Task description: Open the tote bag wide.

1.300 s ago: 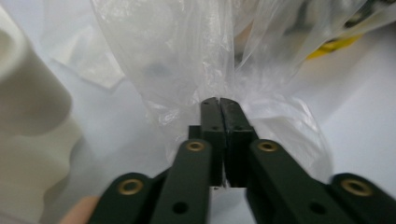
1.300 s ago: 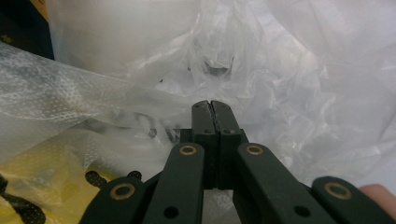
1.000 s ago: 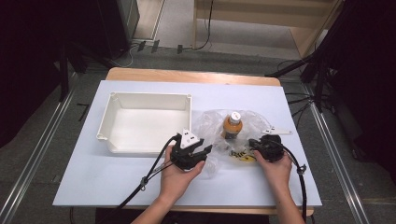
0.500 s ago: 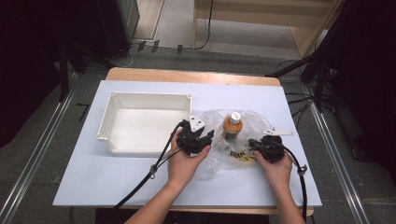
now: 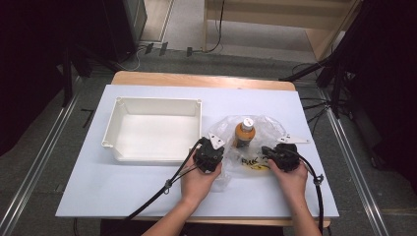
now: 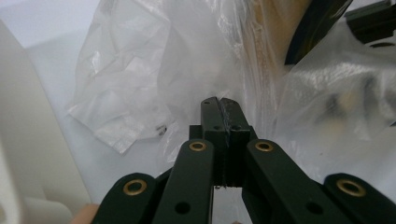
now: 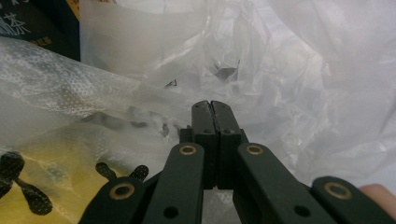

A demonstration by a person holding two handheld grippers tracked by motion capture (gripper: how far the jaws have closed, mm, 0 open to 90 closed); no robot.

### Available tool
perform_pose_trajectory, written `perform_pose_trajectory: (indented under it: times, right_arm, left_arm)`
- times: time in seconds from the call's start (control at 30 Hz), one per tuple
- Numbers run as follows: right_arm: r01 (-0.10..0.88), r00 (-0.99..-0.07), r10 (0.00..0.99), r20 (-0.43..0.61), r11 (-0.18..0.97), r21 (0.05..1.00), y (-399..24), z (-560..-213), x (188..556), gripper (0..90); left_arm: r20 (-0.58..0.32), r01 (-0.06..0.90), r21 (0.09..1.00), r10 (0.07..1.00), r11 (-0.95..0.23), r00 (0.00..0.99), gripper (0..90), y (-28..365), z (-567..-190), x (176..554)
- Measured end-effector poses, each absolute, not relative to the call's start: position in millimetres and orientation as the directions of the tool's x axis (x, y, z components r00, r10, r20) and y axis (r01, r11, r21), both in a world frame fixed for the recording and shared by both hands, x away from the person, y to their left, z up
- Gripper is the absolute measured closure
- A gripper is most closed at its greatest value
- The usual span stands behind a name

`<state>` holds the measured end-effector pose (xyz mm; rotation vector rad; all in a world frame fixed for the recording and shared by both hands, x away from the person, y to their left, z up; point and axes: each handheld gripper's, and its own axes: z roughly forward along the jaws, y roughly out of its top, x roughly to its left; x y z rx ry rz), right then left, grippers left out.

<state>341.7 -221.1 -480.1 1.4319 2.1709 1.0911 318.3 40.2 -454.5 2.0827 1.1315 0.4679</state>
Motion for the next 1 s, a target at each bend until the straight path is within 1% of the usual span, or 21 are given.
perform_pose_trajectory:
  times: [0.17,0.27,0.4,0.5,0.57,0.6,0.63,0.67,0.7,0.73,0.77,0.8,0.83,0.9,0.93,0.97,1.0]
  right_arm:
    - [0.636,-0.446,0.884,0.137,0.206,0.743,-221,-479,341,90.0]
    - [0.634,-0.449,0.884,0.134,0.209,0.744,-221,-479,340,90.0]
    - [0.63,-0.453,0.881,0.132,0.213,0.747,-222,-479,340,90.0]
    - [0.612,-0.466,0.875,0.132,0.211,0.762,-224,-476,340,90.0]
    - [0.608,-0.47,0.872,0.135,0.209,0.766,-225,-475,339,88.7]
    - [0.598,-0.49,0.861,0.139,0.216,0.772,-227,-473,338,83.2]
    - [0.598,-0.49,0.861,0.139,0.216,0.772,-227,-473,338,83.2]
    - [0.589,-0.503,0.854,0.134,0.225,0.776,-228,-471,337,80.9]
    - [0.571,-0.521,0.844,0.124,0.237,0.786,-230,-463,334,75.1]
    - [0.562,-0.532,0.837,0.127,0.236,0.793,-232,-457,333,72.5]
    - [0.562,-0.532,0.837,0.127,0.236,0.793,-232,-457,333,72.5]
    - [0.551,-0.545,0.828,0.13,0.237,0.8,-235,-451,333,70.0]
    - [0.537,-0.572,0.809,0.136,0.244,0.808,-239,-437,333,65.2]
    - [0.524,-0.58,0.804,0.13,0.246,0.816,-240,-430,332,64.7]
    - [0.51,-0.593,0.796,0.123,0.253,0.822,-242,-424,332,62.9]
    - [0.486,-0.618,0.777,0.121,0.256,0.835,-245,-412,332,59.8]
    - [0.486,-0.618,0.777,0.121,0.256,0.835,-245,-412,332,59.8]
  left_arm:
    - [-0.027,0.575,0.729,0.823,-0.372,0.567,90.0,40,-461,315]
    - [-0.032,0.59,0.712,0.821,-0.381,0.569,90.0,42,-466,316]
    - [-0.041,0.586,0.716,0.815,-0.38,0.578,90.0,43,-466,317]
    - [-0.046,0.545,0.747,0.789,-0.38,0.612,90.0,47,-461,312]
    - [-0.059,0.537,0.756,0.779,-0.374,0.624,90.0,50,-459,310]
    - [-0.074,0.533,0.763,0.769,-0.367,0.636,87.5,52,-456,309]
    - [-0.087,0.527,0.769,0.758,-0.362,0.647,87.5,56,-453,307]
    - [-0.1,0.519,0.78,0.75,-0.349,0.654,82.8,59,-449,305]
    - [-0.113,0.51,0.793,0.74,-0.335,0.662,76.4,63,-445,303]
    - [-0.116,0.502,0.801,0.737,-0.327,0.665,74.5,67,-441,301]
    - [-0.127,0.494,0.811,0.73,-0.313,0.671,74.5,72,-437,300]
    - [-0.132,0.487,0.82,0.728,-0.302,0.673,71.7,76,-433,299]
    - [-0.135,0.48,0.827,0.725,-0.292,0.675,67.6,81,-430,297]
    - [-0.152,0.468,0.841,0.713,-0.27,0.684,67.4,91,-424,295]
    - [-0.155,0.463,0.848,0.713,-0.26,0.683,66.2,95,-422,294]
    - [-0.153,0.457,0.854,0.718,-0.249,0.678,62.3,100,-420,292]
    - [-0.154,0.452,0.859,0.72,-0.24,0.677,62.3,105,-419,292]
